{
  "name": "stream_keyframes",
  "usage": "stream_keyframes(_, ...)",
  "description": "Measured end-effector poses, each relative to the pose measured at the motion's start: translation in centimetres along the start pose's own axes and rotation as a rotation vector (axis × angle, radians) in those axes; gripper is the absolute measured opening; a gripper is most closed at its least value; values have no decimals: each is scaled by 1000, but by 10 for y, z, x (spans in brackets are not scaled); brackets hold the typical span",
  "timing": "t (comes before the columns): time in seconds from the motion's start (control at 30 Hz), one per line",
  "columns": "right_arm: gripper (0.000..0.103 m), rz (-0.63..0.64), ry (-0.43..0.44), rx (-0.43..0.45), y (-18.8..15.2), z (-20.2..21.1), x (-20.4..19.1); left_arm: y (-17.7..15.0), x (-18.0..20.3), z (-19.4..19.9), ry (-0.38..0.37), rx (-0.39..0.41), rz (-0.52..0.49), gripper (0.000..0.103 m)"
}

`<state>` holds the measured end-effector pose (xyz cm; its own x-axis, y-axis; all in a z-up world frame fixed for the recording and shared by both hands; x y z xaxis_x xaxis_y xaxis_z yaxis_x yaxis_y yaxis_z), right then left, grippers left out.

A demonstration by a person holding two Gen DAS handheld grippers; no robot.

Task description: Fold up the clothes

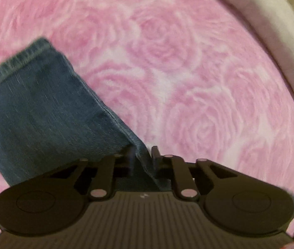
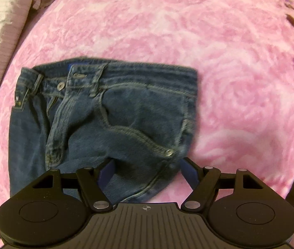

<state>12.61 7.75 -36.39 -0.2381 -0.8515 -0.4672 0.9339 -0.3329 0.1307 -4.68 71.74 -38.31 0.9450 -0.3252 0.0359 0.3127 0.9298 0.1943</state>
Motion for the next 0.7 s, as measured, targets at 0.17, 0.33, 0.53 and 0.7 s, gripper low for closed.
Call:
stream_keyframes(0.17,73,-89,104,55,16,11,25,-33,-49,32,-19,42,-56,7)
stream_keyframes(0.33,73,-205,202,-20,22,-3,55,-73,-117,57,-38,6,13,8)
stream_keyframes(0.53,31,-211,375,-28,22,-15,65,-133,-148,91,-31,50,7,7)
stream_keyframes(0.7,7,-136,532,13,47,37,58,-171,-169,173,-89,197,65,7)
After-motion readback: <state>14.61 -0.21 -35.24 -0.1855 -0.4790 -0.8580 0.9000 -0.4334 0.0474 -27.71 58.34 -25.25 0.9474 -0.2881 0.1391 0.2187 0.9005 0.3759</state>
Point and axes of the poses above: each gripper's, at about its wrist camera, not at the fingertips, and z roughly against the way its jaws point, x to its right, y to its top, the point moved 5 cm from there along -z, roughly the way its jaws point, and after that the axes turned 12 degrees about y, right-handed, at the moved point
